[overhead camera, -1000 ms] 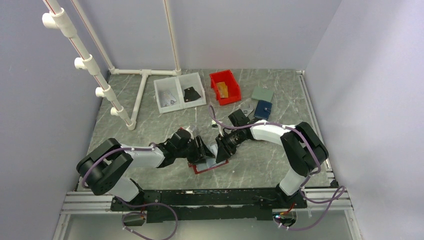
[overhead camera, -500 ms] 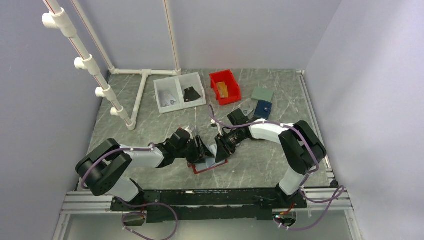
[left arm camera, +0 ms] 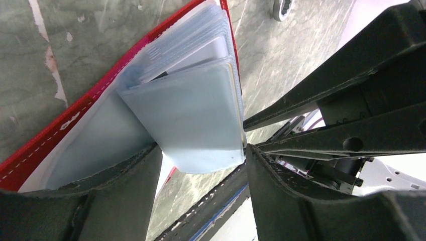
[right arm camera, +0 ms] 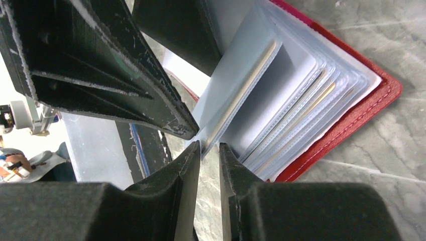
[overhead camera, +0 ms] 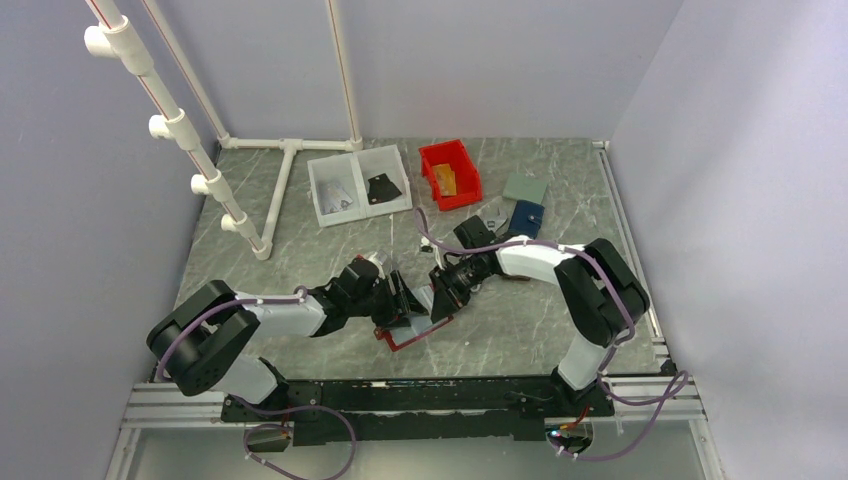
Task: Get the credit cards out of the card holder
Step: Remove the credit card from the card holder.
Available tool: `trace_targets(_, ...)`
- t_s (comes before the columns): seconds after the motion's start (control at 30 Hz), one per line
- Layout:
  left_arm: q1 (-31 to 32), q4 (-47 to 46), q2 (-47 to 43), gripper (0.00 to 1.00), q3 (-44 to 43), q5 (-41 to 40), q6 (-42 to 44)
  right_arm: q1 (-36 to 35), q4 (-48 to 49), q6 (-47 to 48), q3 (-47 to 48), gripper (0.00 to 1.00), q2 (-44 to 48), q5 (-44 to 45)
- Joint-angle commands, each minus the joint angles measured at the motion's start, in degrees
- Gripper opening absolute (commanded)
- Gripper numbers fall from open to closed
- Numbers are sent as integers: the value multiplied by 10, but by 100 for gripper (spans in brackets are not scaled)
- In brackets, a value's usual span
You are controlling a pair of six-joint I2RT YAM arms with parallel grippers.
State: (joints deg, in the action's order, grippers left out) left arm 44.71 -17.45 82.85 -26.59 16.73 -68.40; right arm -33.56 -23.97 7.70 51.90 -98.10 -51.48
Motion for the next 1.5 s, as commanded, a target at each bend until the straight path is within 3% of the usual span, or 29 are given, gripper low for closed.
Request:
trace_targets(0.0,0,-2,-14,67,-1,9,6,0,2,3,36,23,-16,-6)
trace_targets(0.73,-8,22,-61,69,23,-38,-14,-35,-32,29,74,24,-37,-66)
trace_targets(0.87,-10,32,-71,57,34,-51,-23,-35,-35,34,74,26,-38,-74)
trace_targets(0.97,-13,36,-70,55,38,-55,-27,-36,-35,35,73,26,-39,-72)
trace_targets(1.27,-13,-12,-87,65,52,-49,-24,-41,-34,36,73,24,-43,-61)
trace_targets(1.47,-13,-10,-99,66,54,-55,-23,-42,-35,37,73,23,-43,-64)
